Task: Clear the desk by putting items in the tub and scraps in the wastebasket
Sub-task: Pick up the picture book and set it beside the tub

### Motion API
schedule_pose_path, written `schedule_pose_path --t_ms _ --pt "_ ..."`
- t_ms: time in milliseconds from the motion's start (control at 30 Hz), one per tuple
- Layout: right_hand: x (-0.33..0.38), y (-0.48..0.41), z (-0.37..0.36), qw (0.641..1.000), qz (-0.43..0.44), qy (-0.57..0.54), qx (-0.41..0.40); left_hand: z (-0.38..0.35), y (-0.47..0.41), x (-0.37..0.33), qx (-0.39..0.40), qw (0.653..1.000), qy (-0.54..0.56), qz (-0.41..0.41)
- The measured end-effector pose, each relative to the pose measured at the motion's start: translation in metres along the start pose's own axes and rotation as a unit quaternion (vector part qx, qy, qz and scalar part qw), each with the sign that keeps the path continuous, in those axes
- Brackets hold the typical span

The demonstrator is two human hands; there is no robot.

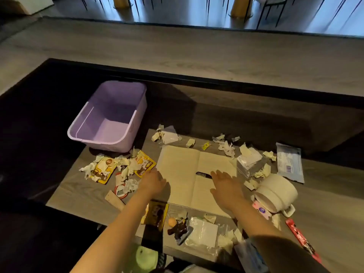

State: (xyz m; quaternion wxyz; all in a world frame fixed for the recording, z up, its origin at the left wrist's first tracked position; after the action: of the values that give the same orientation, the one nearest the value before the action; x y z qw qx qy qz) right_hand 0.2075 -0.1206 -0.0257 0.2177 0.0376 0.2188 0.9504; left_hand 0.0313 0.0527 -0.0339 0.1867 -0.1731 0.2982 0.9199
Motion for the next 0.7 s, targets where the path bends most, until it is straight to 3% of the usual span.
schedule_pose_path --t_ms 133,533,700 --pt "0.0 -0.007 0.007 0.996 -0.029 0.026 -0.076 0.008 -0.013 0.003 -0.005 0.997 0.069 0.025" --pt "-0.001 -0.016 -0.001 0.986 -0.081 0.048 -0.141 0.011 -0.034 0.004 0.02 0.984 0.142 0.102" --pt "0.0 -0.016 0.003 0.981 -0.049 0.046 -0.181 0.026 -0.031 -0.016 0.021 0.986 0.159 0.043"
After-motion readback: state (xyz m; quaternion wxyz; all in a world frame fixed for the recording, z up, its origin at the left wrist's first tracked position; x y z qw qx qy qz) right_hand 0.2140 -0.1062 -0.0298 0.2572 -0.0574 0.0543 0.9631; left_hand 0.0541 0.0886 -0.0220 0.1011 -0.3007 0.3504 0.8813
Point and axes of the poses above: each hand's wrist, its own y-axis away from the middle knuckle, its own z-axis out of the back of the hand, x = y × z, the point moved 7 cm from there along -y, towards the middle knuckle, and after that the axes turned 8 degrees about y, right-handed, at the moved point
